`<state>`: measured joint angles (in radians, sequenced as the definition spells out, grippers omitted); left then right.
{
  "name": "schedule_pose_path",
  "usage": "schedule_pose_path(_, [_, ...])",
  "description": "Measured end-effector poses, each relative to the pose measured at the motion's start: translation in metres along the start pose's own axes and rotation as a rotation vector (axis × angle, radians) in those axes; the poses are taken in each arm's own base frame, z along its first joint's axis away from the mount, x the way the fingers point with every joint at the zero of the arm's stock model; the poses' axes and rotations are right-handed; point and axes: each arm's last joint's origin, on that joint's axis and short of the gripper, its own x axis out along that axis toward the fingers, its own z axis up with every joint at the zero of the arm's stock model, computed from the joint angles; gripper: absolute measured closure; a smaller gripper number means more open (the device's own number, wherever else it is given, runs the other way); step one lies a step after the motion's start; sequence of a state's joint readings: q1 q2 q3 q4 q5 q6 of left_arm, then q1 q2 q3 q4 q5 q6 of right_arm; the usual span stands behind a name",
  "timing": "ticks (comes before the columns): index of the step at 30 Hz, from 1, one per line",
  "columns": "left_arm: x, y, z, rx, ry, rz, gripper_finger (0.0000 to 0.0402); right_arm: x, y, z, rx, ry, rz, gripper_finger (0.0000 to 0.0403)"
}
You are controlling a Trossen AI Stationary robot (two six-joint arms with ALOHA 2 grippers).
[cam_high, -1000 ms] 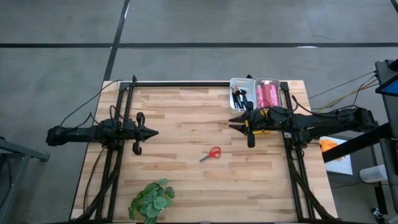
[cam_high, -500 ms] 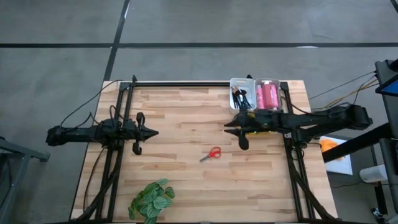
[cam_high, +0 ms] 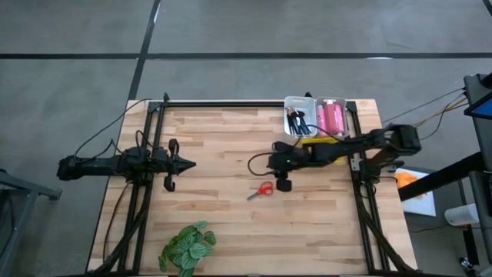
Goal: Pick & Place Paint Supplies
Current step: Put the red scissors into the yellow bin
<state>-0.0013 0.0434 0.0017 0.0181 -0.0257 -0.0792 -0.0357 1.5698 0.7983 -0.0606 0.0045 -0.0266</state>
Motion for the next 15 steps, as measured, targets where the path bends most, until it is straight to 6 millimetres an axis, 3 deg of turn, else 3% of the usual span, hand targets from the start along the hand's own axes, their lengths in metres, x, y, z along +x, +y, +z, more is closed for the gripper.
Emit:
schedule_pose_path(8, [0.0,0.0,0.0,0.0,0.0,0.0,0.0399,0.03,0.012,-0.002,-0.042,0.132,0.084,0.0296])
schedule_pose_path(15, [0.0,0.0,0.0,0.0,0.0,0.0,0.0399,0.044,0.017,-0.006,-0.052,0.187,0.092,0.0296])
